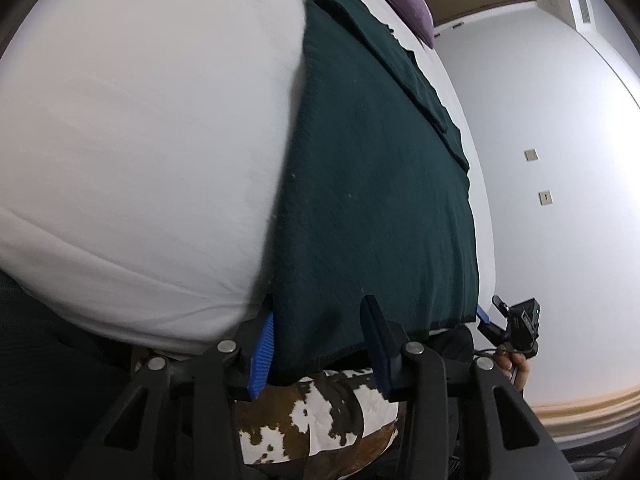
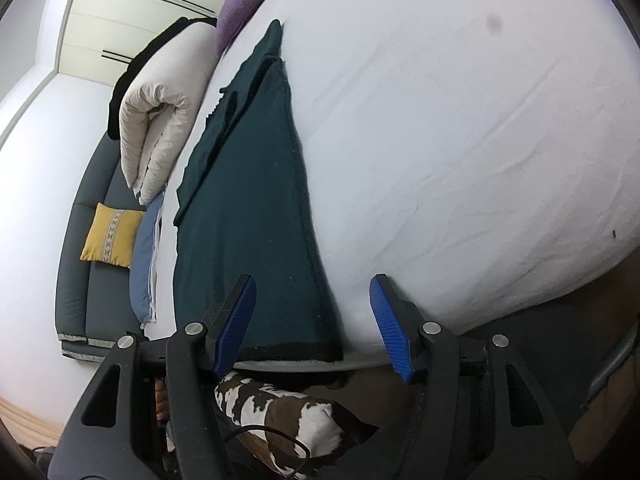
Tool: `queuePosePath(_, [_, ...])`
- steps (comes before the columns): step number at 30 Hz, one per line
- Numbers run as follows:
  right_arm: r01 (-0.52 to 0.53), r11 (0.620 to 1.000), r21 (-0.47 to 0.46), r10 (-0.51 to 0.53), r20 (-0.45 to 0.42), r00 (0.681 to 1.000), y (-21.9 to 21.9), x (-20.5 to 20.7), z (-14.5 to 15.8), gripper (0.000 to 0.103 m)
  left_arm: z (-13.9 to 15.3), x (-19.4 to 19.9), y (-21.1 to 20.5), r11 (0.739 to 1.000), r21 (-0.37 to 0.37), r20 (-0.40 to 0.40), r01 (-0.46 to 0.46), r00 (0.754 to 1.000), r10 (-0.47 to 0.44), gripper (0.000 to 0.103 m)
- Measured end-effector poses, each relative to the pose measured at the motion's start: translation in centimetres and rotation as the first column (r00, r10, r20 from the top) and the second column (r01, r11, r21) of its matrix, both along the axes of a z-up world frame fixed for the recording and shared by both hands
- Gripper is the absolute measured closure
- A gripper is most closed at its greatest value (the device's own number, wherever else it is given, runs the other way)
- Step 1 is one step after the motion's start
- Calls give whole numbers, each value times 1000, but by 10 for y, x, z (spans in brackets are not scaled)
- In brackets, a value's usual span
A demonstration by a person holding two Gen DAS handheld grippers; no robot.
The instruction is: Fold small clothes
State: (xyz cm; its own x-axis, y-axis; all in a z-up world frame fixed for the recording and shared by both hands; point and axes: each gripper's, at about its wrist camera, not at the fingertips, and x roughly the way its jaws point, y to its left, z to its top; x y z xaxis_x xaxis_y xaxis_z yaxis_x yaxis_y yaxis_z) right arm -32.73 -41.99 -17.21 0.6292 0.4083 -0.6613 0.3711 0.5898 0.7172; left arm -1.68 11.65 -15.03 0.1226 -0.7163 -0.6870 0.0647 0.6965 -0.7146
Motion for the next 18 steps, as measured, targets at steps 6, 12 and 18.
queuePosePath(6, [-68,997,26,69,-53,996,17,12,-7,51,-5,-3,-1,999,37,-23,11,1000,-11,93])
queuePosePath(12, [-94,995,45,97,-67,993,25,21,-13,70,-2,-6,4,999,40,-11,8,1000,-7,95])
queuePosePath(18, [-80,996,29,82,-69,994,22,12,-14,96,10,-11,20,1000,3,16,-29,999,29,96])
